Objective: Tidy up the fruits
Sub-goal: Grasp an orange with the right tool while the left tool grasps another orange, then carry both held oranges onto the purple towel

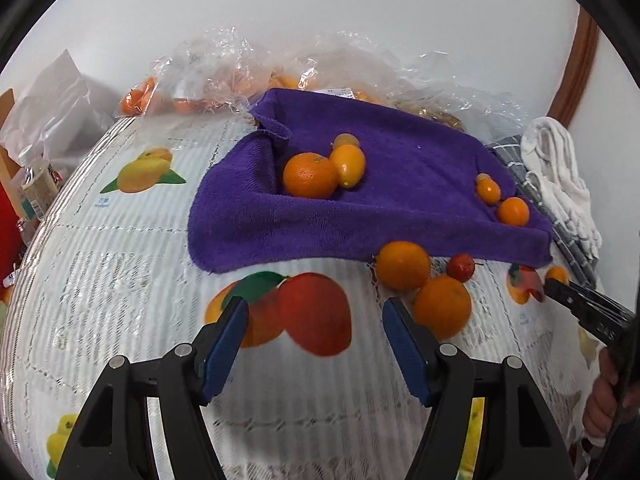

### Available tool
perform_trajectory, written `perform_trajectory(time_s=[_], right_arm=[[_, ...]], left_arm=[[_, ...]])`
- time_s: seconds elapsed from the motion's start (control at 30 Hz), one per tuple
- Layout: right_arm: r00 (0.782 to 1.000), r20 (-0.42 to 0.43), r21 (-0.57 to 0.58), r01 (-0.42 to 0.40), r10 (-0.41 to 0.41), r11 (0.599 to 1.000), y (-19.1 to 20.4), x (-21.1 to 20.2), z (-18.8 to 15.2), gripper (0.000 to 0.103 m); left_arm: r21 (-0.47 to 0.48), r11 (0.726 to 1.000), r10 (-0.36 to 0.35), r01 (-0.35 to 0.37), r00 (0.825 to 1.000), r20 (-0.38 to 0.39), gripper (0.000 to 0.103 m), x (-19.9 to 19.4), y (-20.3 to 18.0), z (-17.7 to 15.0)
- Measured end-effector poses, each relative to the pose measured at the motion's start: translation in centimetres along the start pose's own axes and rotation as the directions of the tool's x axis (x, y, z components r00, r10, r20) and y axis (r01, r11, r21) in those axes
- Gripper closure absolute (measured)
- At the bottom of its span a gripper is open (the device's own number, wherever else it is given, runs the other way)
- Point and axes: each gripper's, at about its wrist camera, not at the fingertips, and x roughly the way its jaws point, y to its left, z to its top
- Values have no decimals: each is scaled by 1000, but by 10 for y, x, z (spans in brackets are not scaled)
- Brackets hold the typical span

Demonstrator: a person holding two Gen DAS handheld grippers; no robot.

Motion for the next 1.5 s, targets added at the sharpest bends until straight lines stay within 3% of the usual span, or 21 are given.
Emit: perform_trajectory(time_s=[0.1,0.13,0.17,0.23,0.43,0.5,0.63,0.7,0.87,0.97,1.1,1.17,1.27,1.5], right_arm=[[1000,-3,-6,9,-9,1000,2,1,0,69],[1000,-3,-7,11,-11,1000,2,1,0,69],[1000,-4,-9,12,-12,1000,3,1,1,69],[1000,-4,-9,15,-15,1000,4,2,2,69],[1000,18,-8,14,-13,1000,7,-1,3,69],[1000,20,-13,12,-12,1000,6,-2,2,69],[999,20,-29,28,-27,999,1,-5,-1,69],[999,16,-24,35,-34,999,-5,-7,-2,69],[999,15,-43,39,-38,998,-11,-12,-6,69],[999,13,-53,41,-41,998,-14,-15,-8,69],[999,19,-61,42,-41,997,-18,-20,-9,69],[999,14,-59,47,-46,997,-19,-21,-8,69],[999,18,-57,51,-50,997,-20,-26,-6,69],[998,52,-36,31,-29,999,-17,-44,0,69]], left_arm=[[9,999,38,-38,999,11,50,6,-2,-1],[14,999,39,-39,999,11,60,6,-2,-1],[17,1000,24,-24,1000,10,67,4,0,-1],[8,1000,-7,7,1000,10,71,1,7,-2],[-59,981,-186,186,982,-9,71,-6,26,-5],[-52,977,-208,207,978,-12,69,-7,20,-5],[-29,963,-268,268,963,-11,47,-9,-4,-3],[-9,959,-284,284,958,-26,46,-7,-19,-2],[36,978,-202,204,978,-47,42,3,-49,0],[20,991,-133,135,990,-54,42,14,-57,0],[-12,995,-103,103,993,-49,46,17,-58,2],[-15,989,-147,146,987,-73,66,18,-60,3],[7,993,-118,119,989,-89,66,14,-63,5],[-15,991,-131,131,989,-67,66,-13,-51,6]])
